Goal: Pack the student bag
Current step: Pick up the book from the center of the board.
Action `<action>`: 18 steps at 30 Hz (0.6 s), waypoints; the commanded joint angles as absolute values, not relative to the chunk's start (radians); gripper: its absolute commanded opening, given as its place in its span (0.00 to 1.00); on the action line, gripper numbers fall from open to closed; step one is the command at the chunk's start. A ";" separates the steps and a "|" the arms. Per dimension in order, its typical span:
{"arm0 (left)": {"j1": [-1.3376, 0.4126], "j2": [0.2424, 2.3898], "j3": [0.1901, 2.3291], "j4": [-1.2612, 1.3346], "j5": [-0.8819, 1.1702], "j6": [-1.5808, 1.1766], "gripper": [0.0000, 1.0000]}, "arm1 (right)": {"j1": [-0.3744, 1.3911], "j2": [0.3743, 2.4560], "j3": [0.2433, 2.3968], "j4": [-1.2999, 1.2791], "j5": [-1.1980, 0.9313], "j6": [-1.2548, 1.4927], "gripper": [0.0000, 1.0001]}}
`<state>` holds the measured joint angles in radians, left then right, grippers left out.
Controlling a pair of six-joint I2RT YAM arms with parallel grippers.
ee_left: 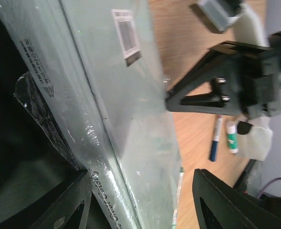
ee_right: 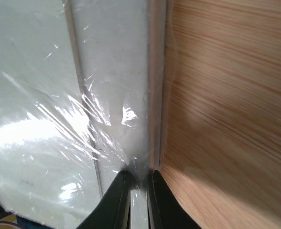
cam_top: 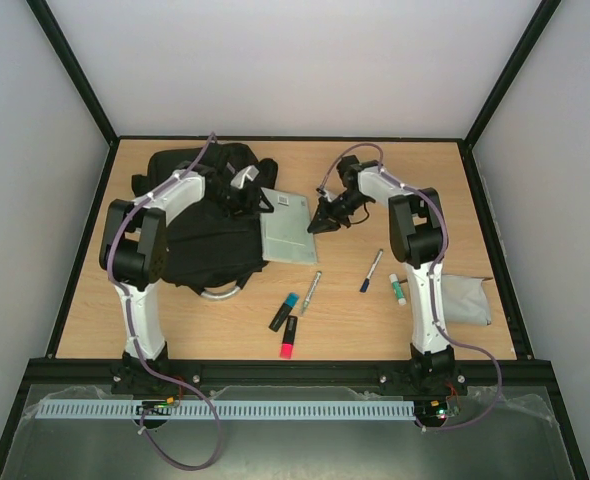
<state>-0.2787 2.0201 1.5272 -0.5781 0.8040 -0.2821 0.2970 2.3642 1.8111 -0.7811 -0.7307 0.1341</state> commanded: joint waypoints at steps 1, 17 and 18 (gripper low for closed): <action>-0.332 2.037 1.478 -0.613 0.852 -0.266 0.61 | 0.434 2.526 1.777 -0.672 -0.623 0.158 0.02; -0.293 2.114 1.465 -0.501 1.051 -0.342 0.39 | 0.436 2.526 1.745 -0.686 -0.566 0.134 0.02; -0.287 2.107 1.466 -0.496 1.055 -0.353 0.36 | 0.435 2.513 1.742 -0.687 -0.561 0.131 0.02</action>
